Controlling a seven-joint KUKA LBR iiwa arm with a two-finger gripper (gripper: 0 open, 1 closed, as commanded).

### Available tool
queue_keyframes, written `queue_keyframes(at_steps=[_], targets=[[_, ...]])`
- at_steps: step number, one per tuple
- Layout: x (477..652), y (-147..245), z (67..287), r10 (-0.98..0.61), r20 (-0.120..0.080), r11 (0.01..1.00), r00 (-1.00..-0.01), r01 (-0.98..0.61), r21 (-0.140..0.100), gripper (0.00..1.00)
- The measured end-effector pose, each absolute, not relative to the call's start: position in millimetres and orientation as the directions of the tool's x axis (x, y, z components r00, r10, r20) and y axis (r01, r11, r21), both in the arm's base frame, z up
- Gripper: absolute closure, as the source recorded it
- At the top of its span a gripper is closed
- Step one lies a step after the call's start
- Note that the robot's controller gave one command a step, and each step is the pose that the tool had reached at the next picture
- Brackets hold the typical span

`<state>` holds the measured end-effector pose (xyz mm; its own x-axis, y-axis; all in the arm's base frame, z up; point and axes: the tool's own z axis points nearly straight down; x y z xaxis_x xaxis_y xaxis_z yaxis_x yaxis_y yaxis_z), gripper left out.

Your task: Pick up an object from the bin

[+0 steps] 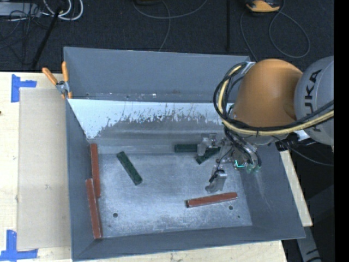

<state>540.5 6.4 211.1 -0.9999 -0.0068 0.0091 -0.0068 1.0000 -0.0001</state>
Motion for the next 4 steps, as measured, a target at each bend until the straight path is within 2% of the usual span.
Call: queue_keyframes(at_steps=[1,2,3,4], targets=[[520.1,24.5,65.0,0.054,0.009,0.999,-0.998,0.055,0.0,0.0],[552.4,-33.3,69.9,-0.113,-0.002,0.994,-0.994,-0.113,-0.002,0.0],[552.1,-31.8,69.8,-0.113,-0.001,0.994,-0.994,-0.113,0.0,1.0],[551.1,-28.0,215.4,-0.045,-0.009,0.999,-0.999,-0.045,0.0,1.0]])
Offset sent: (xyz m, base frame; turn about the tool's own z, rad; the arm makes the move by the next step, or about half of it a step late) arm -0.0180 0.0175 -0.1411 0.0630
